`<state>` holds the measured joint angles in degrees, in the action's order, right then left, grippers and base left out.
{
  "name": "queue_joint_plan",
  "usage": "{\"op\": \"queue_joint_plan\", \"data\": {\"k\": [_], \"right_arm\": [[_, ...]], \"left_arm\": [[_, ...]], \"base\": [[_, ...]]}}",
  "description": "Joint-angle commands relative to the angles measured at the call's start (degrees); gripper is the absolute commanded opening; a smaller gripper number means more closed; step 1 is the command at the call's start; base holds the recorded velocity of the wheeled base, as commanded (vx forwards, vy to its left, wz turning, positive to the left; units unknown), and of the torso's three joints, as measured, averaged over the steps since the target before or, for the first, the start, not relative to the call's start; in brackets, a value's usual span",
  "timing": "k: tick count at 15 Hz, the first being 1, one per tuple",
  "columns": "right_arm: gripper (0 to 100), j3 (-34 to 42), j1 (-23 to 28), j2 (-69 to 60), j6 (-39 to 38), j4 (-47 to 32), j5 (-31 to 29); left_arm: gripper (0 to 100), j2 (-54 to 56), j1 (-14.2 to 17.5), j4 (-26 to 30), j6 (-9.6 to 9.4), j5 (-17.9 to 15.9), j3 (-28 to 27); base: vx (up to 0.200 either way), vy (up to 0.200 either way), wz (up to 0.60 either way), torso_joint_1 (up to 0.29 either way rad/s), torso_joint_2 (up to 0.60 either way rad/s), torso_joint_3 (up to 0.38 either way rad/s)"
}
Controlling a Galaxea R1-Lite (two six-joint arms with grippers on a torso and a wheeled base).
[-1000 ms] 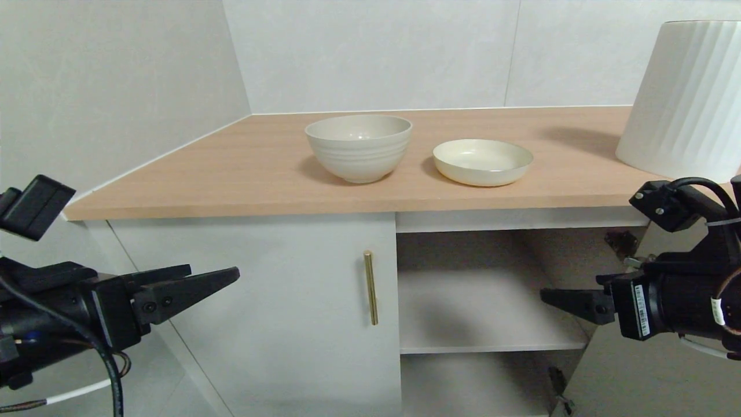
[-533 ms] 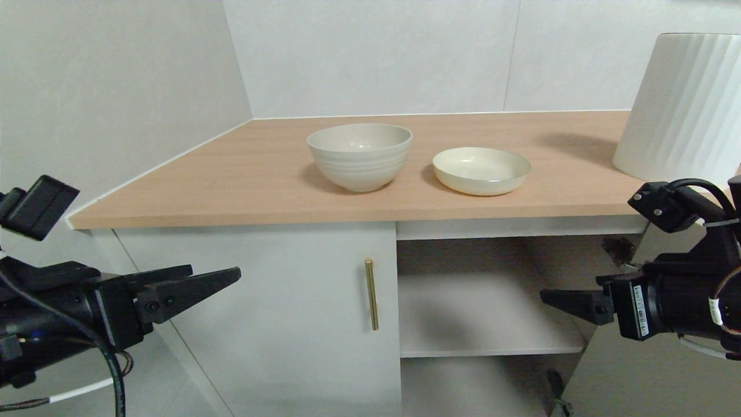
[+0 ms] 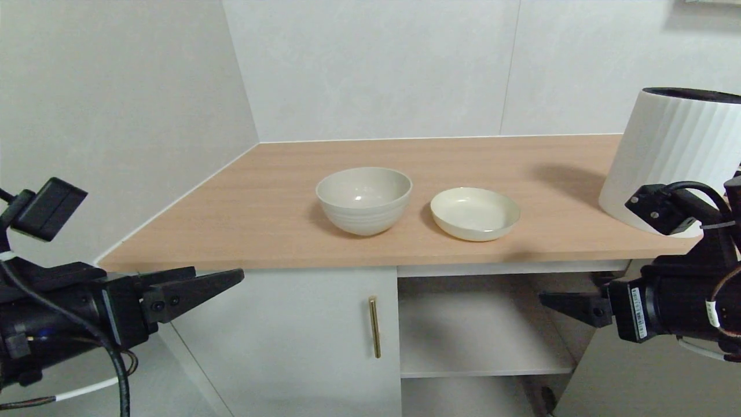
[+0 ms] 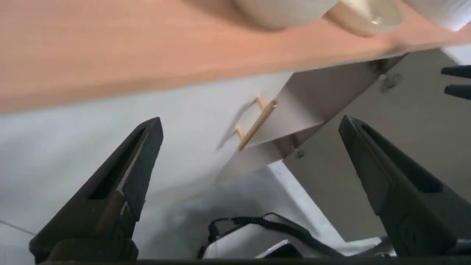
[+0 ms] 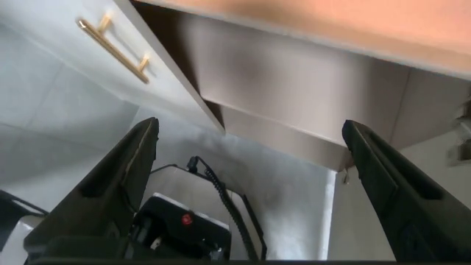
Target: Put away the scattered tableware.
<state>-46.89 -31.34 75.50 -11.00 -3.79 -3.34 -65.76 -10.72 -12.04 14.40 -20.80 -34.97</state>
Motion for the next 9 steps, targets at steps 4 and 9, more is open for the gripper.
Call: {"op": "queue_joint_plan", "data": {"k": [4, 9], "right_arm": [[100, 0.13, -0.03, 0.53, 0.27, 0.01, 0.0], [100, -0.05, 0.05, 3.25, 0.71, 3.53, -0.18]], "left_arm": [[100, -1.22, -0.1, 0.09, 1.69, -2.67, -1.5], [100, -4.03, -0.8, 5.1, 2.65, -3.64, -6.95]], "base": [[0.0, 0.0, 0.0, 0.193, -0.48, -0.284], [0.0, 0.0, 0.0, 0.183, -0.42, -0.24]]}}
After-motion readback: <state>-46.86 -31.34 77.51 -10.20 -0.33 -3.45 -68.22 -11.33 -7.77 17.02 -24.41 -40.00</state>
